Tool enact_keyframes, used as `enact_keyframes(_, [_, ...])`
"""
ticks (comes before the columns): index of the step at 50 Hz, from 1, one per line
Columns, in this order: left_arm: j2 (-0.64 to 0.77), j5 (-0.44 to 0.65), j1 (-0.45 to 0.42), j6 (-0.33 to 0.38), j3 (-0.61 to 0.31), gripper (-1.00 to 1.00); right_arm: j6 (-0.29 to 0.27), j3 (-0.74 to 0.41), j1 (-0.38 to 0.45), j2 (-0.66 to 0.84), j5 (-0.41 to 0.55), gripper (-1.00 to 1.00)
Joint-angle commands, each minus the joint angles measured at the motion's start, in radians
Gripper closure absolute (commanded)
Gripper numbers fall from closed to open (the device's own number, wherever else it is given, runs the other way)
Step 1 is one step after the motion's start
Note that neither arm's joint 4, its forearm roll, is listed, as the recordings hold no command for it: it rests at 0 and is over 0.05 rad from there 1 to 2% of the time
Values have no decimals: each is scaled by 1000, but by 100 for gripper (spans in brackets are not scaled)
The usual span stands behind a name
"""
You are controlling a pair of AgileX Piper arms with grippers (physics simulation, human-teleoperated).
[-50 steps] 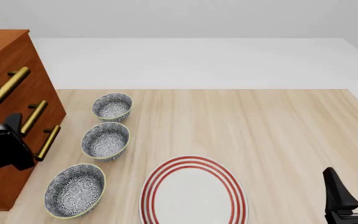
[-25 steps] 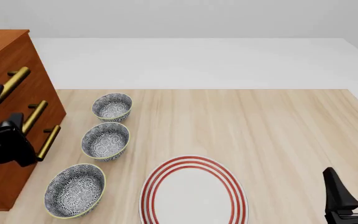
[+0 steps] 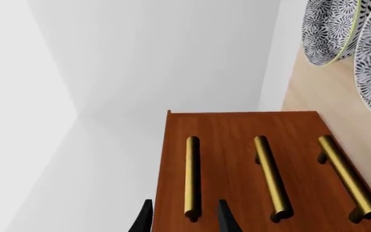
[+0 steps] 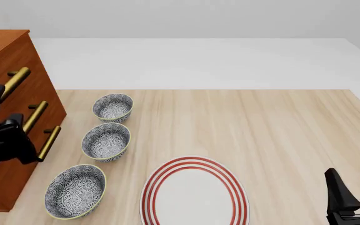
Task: Open the top drawer of the cabinet.
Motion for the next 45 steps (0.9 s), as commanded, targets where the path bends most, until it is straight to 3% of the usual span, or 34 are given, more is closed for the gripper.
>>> enact_keyframes(1, [34, -5, 13, 3, -15, -100, 0, 0, 0, 0, 0, -100])
enact_keyframes(45, [141, -8, 76, -12, -92, -100, 0, 0, 0, 0, 0, -100])
